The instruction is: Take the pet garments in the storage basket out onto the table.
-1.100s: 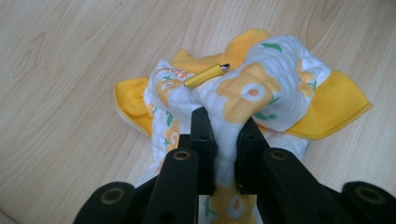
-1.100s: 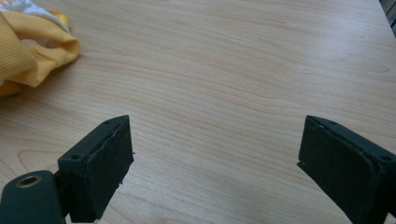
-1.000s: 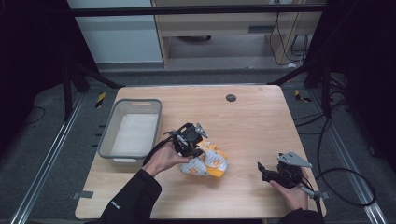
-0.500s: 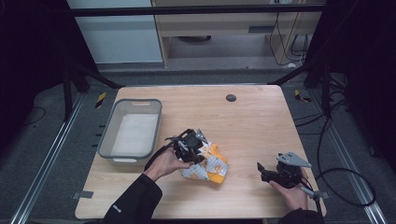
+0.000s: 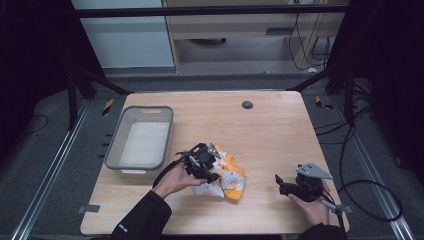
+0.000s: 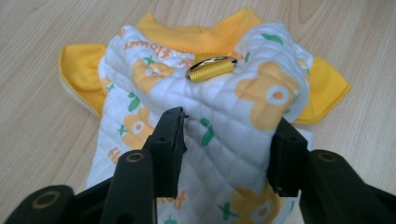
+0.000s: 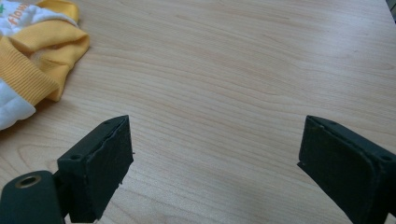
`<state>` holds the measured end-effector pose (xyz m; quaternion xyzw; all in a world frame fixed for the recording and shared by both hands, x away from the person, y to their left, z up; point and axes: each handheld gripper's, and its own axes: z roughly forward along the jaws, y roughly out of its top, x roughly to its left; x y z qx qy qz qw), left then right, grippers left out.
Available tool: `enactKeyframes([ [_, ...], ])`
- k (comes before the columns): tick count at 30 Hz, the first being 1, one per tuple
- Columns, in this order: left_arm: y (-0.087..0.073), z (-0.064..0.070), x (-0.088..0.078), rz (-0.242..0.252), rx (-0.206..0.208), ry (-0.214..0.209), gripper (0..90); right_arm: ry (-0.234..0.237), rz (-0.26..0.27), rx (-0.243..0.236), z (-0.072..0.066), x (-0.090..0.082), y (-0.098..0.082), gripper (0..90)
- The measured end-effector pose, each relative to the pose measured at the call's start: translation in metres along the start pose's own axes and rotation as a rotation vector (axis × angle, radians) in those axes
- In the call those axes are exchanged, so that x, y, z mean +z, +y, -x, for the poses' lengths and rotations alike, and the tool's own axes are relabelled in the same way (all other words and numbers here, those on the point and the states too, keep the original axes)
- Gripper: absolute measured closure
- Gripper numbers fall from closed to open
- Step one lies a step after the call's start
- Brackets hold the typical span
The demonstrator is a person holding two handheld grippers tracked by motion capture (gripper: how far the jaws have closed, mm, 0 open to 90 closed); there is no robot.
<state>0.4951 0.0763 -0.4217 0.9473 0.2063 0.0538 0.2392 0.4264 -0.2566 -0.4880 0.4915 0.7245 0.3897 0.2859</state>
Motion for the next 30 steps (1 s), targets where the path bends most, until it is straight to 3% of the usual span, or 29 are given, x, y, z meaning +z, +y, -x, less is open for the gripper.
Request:
enactKeyframes([
  [10, -0.011, 0.002, -0.007, 0.067, -0.015, 0.015, 36.5, -0.002, -0.001, -0.001, 0.0, 0.0, 0.0, 9.6],
  [15, -0.017, 0.004, -0.014, 0.14, -0.016, 0.021, 30.7, -0.004, -0.002, -0.002, 0.0, 0.0, 0.0, 9.6],
  [20, -0.022, 0.007, -0.022, 0.202, -0.015, 0.037, 26.6, -0.005, -0.003, -0.002, 0.0, 0.0, -0.001, 9.6],
  [30, -0.041, 0.009, -0.034, 0.302, -0.059, 0.05, 24.3, -0.006, -0.005, 0.0, 0.0, 0.0, -0.001, 9.5],
])
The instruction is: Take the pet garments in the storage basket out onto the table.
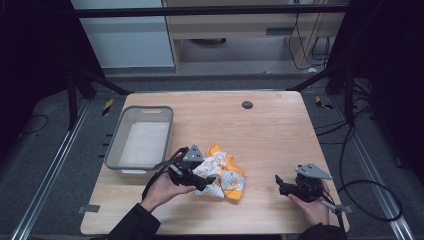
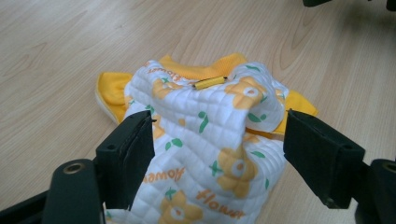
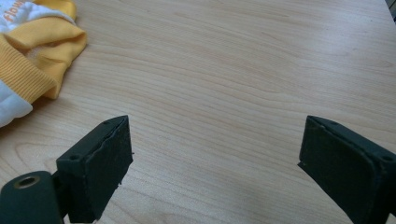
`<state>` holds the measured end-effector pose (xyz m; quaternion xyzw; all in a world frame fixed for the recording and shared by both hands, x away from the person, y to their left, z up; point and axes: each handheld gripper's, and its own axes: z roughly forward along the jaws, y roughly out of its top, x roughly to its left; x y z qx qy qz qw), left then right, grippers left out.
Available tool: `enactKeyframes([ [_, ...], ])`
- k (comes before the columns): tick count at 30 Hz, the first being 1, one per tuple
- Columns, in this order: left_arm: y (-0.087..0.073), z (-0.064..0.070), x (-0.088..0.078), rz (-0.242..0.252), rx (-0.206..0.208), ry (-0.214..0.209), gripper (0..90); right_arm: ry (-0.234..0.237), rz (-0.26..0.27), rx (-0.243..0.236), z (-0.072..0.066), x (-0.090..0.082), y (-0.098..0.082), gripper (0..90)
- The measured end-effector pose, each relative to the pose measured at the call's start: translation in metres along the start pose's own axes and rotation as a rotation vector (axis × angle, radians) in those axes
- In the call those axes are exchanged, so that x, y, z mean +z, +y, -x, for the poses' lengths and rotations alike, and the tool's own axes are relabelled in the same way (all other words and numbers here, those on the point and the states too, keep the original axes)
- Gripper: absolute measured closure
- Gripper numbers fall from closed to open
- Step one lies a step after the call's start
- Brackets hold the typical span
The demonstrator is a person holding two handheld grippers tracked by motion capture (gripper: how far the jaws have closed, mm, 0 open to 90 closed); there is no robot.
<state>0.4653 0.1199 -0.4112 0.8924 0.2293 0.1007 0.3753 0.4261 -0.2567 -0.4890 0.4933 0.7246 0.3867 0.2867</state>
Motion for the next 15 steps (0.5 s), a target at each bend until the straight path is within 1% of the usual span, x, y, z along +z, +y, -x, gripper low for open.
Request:
enactKeyframes([
  [5, -0.012, -0.001, -0.013, 0.055, -0.037, 0.02, 24.3, -0.002, -0.001, 0.001, 0.0, 0.0, 0.0, 9.5],
  [13, -0.039, -0.008, -0.036, 0.132, -0.099, 0.119, 24.5, -0.005, 0.001, -0.001, 0.0, 0.0, 0.0, 9.4],
  [15, -0.046, -0.01, -0.04, 0.156, -0.124, 0.129, 24.8, -0.005, 0.001, -0.001, 0.001, 0.0, -0.001, 9.3],
])
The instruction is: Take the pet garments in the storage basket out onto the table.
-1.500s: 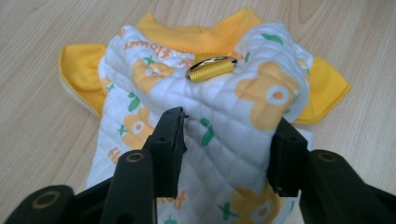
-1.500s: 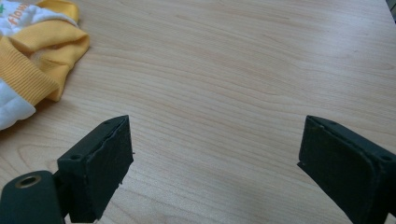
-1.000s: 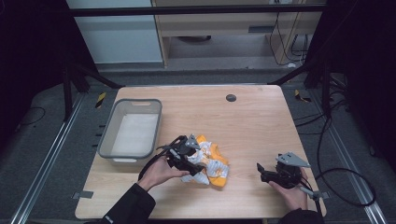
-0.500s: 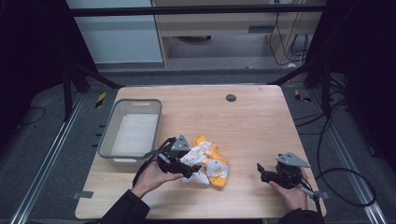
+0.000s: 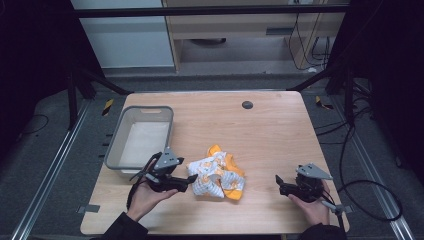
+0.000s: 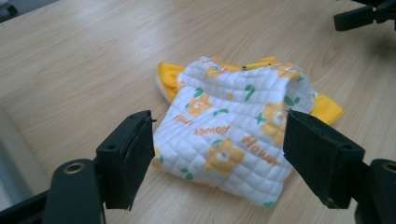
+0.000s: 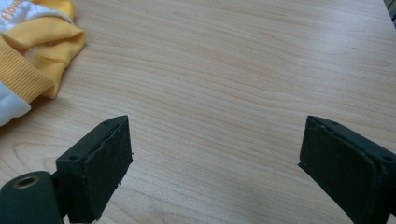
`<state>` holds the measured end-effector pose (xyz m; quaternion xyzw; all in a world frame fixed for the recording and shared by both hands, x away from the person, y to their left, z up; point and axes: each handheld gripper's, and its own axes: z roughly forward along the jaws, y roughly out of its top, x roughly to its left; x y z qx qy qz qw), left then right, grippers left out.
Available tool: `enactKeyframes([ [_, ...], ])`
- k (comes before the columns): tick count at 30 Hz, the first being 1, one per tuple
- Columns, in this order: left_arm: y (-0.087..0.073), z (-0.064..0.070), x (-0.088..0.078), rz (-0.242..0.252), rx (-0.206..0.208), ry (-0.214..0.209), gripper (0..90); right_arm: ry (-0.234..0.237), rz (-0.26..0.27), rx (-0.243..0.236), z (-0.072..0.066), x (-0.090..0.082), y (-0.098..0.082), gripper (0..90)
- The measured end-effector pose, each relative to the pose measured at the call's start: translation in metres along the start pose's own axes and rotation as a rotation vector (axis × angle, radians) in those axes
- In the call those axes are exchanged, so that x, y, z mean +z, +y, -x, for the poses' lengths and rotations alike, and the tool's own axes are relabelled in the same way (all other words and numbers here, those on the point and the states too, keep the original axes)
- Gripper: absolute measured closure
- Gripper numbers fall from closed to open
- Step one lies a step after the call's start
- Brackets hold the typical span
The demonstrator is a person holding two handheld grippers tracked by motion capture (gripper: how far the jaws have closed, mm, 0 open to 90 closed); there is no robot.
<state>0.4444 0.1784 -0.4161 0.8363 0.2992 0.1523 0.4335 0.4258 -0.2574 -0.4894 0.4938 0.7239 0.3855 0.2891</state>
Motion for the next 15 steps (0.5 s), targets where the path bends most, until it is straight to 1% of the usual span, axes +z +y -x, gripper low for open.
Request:
enactKeyframes([
  [2, -0.007, -0.003, -0.005, 0.025, -0.018, 0.011, 25.0, -0.001, 0.0, 0.0, 0.0, 0.0, 0.0, 9.2],
  [5, -0.015, -0.007, -0.009, 0.03, -0.027, 0.035, 25.3, -0.001, -0.001, 0.0, 0.0, 0.0, -0.001, 9.0],
  [10, -0.028, -0.011, -0.019, 0.063, -0.053, 0.076, 25.4, -0.004, -0.003, 0.004, 0.0, -0.001, -0.001, 8.7],
  [13, -0.035, -0.014, -0.026, 0.081, -0.077, 0.096, 25.6, -0.002, -0.002, 0.002, 0.0, -0.001, -0.001, 8.3],
  [15, -0.041, -0.017, -0.03, 0.088, -0.095, 0.101, 25.8, -0.004, -0.001, -0.002, 0.0, -0.001, -0.002, 8.2],
])
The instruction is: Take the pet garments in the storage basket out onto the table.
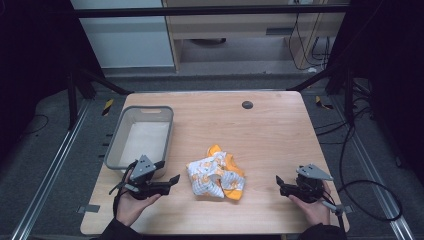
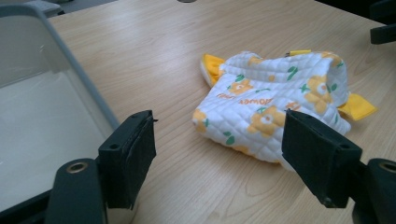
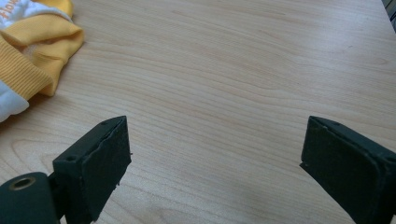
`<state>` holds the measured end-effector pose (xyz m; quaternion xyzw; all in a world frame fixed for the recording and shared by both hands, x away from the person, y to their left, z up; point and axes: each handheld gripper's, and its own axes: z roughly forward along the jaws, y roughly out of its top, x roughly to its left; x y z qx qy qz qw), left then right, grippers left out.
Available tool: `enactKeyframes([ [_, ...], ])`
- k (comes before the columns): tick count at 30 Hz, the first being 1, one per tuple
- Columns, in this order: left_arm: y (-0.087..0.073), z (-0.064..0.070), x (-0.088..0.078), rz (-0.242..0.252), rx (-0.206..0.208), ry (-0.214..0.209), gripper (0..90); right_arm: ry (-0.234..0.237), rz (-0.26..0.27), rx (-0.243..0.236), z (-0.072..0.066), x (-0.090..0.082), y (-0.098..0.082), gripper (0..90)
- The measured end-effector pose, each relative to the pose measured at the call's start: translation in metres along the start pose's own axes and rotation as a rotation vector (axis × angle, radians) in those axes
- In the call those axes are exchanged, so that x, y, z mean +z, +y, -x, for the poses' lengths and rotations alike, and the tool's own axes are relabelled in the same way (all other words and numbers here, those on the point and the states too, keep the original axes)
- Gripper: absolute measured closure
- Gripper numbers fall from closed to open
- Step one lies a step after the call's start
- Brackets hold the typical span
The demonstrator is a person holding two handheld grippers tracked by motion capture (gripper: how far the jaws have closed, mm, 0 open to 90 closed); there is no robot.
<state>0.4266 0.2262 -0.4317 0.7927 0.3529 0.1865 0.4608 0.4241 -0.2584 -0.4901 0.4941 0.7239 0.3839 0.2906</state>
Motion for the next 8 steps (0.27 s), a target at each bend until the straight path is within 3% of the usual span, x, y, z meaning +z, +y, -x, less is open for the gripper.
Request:
enactKeyframes([
  [8, -0.019, -0.011, -0.017, 0.006, -0.041, 0.028, 26.2, -0.004, 0.001, -0.001, 0.0, 0.0, 0.0, 8.0],
])
